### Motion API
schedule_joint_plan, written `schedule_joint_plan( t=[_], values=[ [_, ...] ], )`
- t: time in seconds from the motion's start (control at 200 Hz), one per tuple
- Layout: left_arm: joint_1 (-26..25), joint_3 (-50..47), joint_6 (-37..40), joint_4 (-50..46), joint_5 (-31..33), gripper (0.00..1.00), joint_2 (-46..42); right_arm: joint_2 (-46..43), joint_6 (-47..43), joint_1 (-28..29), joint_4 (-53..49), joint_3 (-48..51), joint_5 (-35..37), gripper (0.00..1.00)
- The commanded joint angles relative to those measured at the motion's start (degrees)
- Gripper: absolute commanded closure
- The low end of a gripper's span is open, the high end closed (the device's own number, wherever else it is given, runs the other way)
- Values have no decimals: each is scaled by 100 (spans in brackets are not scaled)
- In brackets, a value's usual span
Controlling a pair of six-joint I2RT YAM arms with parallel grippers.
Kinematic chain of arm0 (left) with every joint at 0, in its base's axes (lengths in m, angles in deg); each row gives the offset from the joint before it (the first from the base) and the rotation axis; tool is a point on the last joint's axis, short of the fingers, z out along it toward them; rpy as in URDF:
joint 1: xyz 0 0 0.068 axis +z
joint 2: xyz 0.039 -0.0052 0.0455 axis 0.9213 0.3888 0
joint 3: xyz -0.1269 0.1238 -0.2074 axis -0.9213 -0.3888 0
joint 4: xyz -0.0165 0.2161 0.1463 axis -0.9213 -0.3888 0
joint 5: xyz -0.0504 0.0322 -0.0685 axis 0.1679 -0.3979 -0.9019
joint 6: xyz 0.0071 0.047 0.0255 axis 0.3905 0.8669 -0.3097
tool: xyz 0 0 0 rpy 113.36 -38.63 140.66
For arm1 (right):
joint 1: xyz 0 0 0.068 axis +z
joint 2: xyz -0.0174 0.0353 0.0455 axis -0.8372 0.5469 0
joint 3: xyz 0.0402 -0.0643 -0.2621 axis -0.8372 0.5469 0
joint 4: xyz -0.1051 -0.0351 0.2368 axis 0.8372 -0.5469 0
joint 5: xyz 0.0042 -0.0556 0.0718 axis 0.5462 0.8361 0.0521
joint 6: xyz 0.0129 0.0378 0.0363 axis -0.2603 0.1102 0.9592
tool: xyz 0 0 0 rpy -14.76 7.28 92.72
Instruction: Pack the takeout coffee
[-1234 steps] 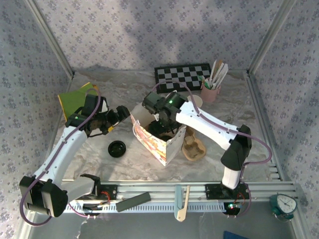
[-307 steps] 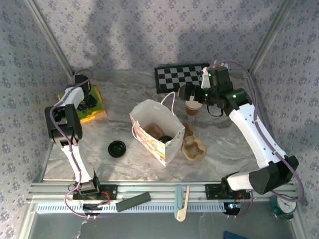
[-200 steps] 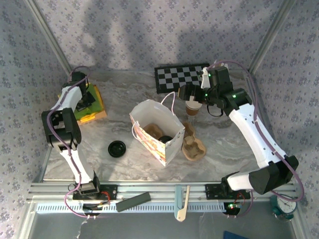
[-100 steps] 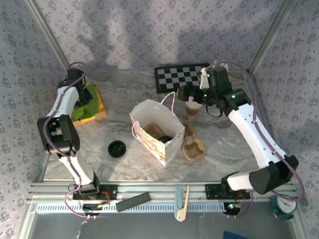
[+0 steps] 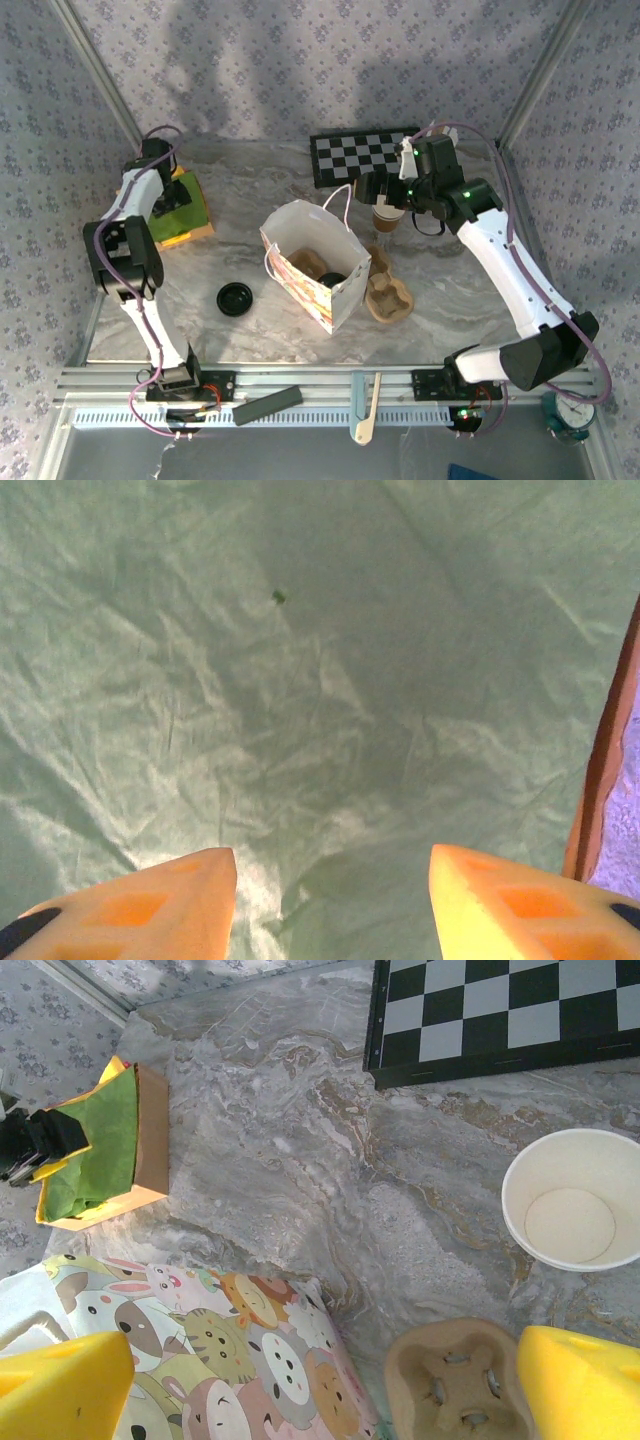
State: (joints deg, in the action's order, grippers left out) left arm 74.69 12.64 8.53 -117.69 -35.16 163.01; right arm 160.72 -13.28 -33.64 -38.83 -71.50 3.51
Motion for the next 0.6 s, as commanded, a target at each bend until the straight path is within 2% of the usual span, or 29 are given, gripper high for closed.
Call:
schedule_joint_plan(
  t=[0.0,0.415,0.525,0.595],
  values=[
    [87,207,141,-9,23,41,271,-69,-7,26,-200,-70,96,0],
    [111,-344,-61,335,-57,45,418,-22,-36,9,-216,-117,109,0],
    [109,-438,-53,367,-85,55,424,-39,-35,1,-253,-114,131,0],
    [108,-412,-53,361,-67,70,426,-53,-32,-3,-263,-99,139,0]
  ],
)
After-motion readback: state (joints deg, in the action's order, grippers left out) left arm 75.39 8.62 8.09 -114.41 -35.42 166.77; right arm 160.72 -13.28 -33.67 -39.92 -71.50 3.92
